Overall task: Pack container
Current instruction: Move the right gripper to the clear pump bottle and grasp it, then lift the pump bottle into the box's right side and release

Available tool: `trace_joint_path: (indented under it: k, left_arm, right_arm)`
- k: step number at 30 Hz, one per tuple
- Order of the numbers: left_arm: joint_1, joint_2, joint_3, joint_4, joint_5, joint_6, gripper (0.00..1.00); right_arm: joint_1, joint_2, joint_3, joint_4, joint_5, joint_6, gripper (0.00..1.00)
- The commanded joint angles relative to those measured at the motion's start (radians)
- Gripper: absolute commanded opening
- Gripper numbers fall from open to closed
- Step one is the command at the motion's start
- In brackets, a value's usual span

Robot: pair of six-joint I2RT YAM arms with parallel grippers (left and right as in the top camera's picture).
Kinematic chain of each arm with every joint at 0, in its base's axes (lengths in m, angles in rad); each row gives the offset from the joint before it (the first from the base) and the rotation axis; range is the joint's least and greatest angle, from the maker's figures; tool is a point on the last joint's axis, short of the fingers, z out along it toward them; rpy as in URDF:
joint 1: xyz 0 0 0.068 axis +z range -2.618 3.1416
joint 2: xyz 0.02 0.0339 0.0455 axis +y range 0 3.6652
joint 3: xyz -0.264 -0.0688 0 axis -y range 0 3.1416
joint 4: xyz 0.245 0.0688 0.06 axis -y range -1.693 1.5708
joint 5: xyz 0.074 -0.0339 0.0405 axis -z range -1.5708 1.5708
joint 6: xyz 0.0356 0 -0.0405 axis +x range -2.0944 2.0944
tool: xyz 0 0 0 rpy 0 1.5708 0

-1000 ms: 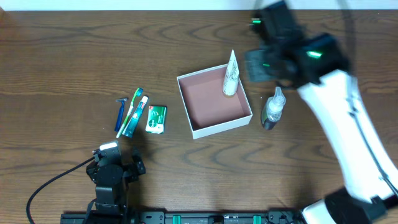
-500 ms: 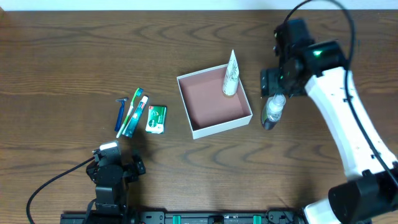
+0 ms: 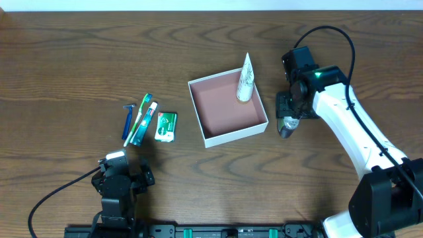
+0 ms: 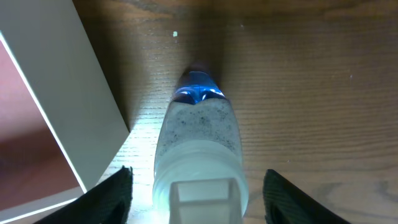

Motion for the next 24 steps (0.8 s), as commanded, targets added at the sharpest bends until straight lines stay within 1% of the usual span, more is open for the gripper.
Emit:
trace_joint_path:
  k: [1,3,7,10,11,12,16,21,24]
  left_arm:
    - [0.004,-0.008,-0.013,0.001,-0.004,-0.013,0.98]
    - [0.004,-0.008,-0.013,0.001,-0.004,-0.013,0.98]
    - [0.004,-0.008,-0.013,0.001,-0.004,-0.013,0.98]
    - [0.004,-0.008,-0.013,0.001,-0.004,-0.013,0.98]
    - [0.004,-0.008,-0.013,0.001,-0.004,-0.013,0.98]
    - [0.004,-0.008,-0.013,0.001,-0.004,-0.013,0.98]
    - [0.004,-0.008,-0.013,0.001,-0.004,-0.013,0.98]
    - [0.004,-0.008,-0.013,0.001,-0.004,-0.013,0.98]
    - [0.004,-0.008,-0.013,0.001,-0.004,-0.013,0.98]
  right_arm:
    - [-0.004,-0.008,-0.007,0.006,0.021,0.018,0.59]
    - [-0.004,-0.009,-0.007,0.009,0.021,0.022,0.50]
    - [-0.004,-0.014,-0.005,0.009,0.020,0.021,0.41]
    - [-0.003,-0.039,-0.003,0.008,0.021,0.020,0.38]
    - [-0.003,-0.056,0.000,0.005,0.021,0.016,0.36]
    - [-0.002,-0.073,0.002,0.003,0.021,0.016,0.36]
    - [-0.002,-0.195,0.024,0.002,0.029,0.002,0.33]
    - [0.006,-0.373,0.070,-0.003,0.023,-0.030,0.20]
    - [0.038,-0.461,0.076,0.010,-0.037,-0.035,0.17]
